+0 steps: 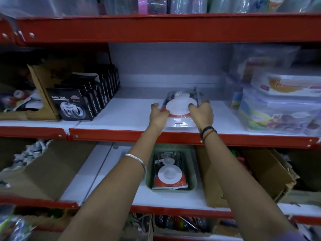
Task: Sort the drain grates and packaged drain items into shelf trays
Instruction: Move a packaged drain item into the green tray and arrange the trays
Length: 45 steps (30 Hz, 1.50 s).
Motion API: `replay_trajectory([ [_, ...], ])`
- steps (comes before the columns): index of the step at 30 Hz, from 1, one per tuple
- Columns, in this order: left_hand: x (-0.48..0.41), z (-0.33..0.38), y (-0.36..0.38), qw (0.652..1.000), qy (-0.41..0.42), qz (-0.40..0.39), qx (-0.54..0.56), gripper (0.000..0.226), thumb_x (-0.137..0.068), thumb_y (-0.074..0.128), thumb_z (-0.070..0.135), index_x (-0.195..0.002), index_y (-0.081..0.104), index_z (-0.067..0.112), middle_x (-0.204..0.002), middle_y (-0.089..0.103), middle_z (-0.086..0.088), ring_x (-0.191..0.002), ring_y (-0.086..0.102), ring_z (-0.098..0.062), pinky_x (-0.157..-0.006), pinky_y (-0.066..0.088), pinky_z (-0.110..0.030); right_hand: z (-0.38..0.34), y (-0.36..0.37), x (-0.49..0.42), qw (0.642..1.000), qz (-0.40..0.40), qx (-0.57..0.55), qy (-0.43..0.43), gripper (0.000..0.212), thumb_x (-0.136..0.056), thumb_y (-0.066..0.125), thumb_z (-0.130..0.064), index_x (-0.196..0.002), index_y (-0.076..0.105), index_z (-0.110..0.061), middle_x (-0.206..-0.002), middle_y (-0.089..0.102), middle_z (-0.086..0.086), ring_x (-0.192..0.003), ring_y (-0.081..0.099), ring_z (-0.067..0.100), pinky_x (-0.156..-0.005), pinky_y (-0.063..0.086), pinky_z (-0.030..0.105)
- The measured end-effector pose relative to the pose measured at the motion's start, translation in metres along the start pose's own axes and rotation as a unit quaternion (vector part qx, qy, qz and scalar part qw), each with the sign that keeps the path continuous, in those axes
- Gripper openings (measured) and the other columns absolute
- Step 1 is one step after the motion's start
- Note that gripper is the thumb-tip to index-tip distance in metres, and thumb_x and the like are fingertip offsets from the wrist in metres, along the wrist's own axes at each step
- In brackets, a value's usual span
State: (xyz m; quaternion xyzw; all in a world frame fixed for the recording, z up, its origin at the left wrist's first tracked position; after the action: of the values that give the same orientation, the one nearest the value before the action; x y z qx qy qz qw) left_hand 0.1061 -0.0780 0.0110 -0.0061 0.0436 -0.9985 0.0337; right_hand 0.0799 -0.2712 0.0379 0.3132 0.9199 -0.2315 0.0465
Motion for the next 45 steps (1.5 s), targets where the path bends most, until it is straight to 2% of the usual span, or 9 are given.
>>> replay_trajectory([
  [4,0.05,0.0,-0.012,0.998,0.02,-0.051,0.033,0.056,-0.092,0.055,0.005,-0.142,0.031,0.007,-0.111,0.053,-0.005,-0.102,0.054,-0.018,-0.086,0.045,-0.025,0.01,-0.018,0.038,0.997,0.011,-0.075,-0.031,0.026,-0.085,0.061,-0.032,-0.074,0.048,-0.012,-0.068,0.051,0.0,-0.073,0.05,0.026,-0.063,0.034,0.03],
  [8,0.1,-0.034,-0.022,0.991,0.007,-0.135,-0.005,0.034,-0.089,0.059,0.002,-0.123,0.054,0.001,-0.108,0.063,-0.006,-0.095,0.061,-0.016,-0.075,0.05,-0.013,0.038,-0.031,0.096,0.988,0.016,-0.104,-0.111,0.023,-0.089,0.06,-0.033,-0.084,0.052,-0.012,-0.066,0.047,-0.007,-0.062,0.046,0.014,-0.06,0.039,0.033],
  [13,0.142,-0.11,-0.038,0.978,-0.036,-0.205,-0.028,0.047,-0.086,0.065,0.002,-0.129,0.047,0.004,-0.117,0.062,-0.008,-0.101,0.062,-0.02,-0.086,0.054,-0.027,0.077,-0.037,0.173,0.984,0.001,-0.056,-0.17,0.02,-0.093,0.055,-0.034,-0.086,0.046,-0.018,-0.06,0.038,-0.009,-0.053,0.044,-0.002,-0.052,0.034,0.013],
  [16,0.169,-0.155,-0.045,0.969,-0.035,-0.235,-0.065,0.055,-0.086,0.065,0.004,-0.137,0.042,0.01,-0.119,0.059,-0.004,-0.103,0.059,-0.016,-0.08,0.054,-0.018,0.099,-0.03,0.217,0.982,-0.031,-0.035,-0.182,0.016,-0.093,0.053,-0.027,-0.088,0.046,-0.013,-0.056,0.033,-0.013,-0.047,0.042,-0.002,-0.045,0.031,0.011],
  [24,0.223,-0.256,-0.049,0.965,-0.075,-0.229,-0.1,0.062,-0.089,0.064,0.01,-0.143,0.034,0.016,-0.125,0.054,0.002,-0.12,0.05,-0.015,-0.107,0.041,-0.034,0.188,-0.005,0.274,0.983,-0.108,0.081,-0.127,0.062,-0.082,0.027,-0.06,-0.102,0.045,-0.004,-0.068,0.054,0.004,-0.064,0.06,0.036,-0.052,0.038,0.035],
  [31,0.192,-0.275,-0.045,0.974,-0.123,-0.147,-0.123,0.043,-0.087,0.067,0.012,-0.126,0.05,0.004,-0.121,0.061,-0.013,-0.116,0.057,-0.029,-0.1,0.049,-0.042,0.225,0.028,0.243,0.985,-0.112,0.119,-0.045,0.047,-0.094,0.041,-0.048,-0.112,0.049,-0.005,-0.074,0.061,0.01,-0.073,0.062,0.034,-0.055,0.042,0.034],
  [36,0.136,-0.241,-0.036,0.985,-0.067,-0.079,-0.137,0.047,-0.087,0.061,-0.003,-0.13,0.039,-0.004,-0.11,0.049,-0.008,-0.103,0.05,-0.02,-0.081,0.049,-0.022,0.226,0.065,0.184,0.986,-0.113,0.12,0.016,0.044,-0.095,0.043,-0.046,-0.108,0.052,-0.005,-0.075,0.06,0.011,-0.072,0.059,0.034,-0.053,0.035,0.03],
  [42,0.082,-0.236,-0.019,0.965,-0.028,-0.089,-0.245,0.044,-0.091,0.06,0.01,-0.131,0.044,0.0,-0.125,0.038,-0.01,-0.114,0.048,-0.022,-0.094,0.037,-0.017,0.219,0.098,0.132,0.968,-0.176,0.179,0.021,0.066,-0.095,0.042,-0.047,-0.14,0.031,-0.001,-0.068,0.058,0.009,-0.063,0.055,0.031,-0.043,0.024,0.025],
  [45,0.072,-0.252,-0.013,0.934,-0.03,-0.133,-0.331,0.042,-0.092,0.06,0.02,-0.131,0.051,0.005,-0.136,0.038,-0.019,-0.128,0.042,-0.03,-0.107,0.033,-0.025,0.23,0.103,0.129,0.951,-0.207,0.228,0.023,0.064,-0.095,0.044,-0.045,-0.14,0.029,-0.003,-0.097,0.065,0.019,-0.08,0.061,0.036,-0.054,0.04,0.03],
])
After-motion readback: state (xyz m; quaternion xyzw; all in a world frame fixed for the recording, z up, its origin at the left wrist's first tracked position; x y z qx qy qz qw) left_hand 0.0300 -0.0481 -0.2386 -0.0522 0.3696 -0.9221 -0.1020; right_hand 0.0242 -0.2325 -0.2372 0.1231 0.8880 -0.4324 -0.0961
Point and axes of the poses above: each hand's wrist, its own x-axis away from the middle knuckle, its own y-axis out of the palm, z = x × y, the point moved 9 cm from there along -x, towards the middle knuckle
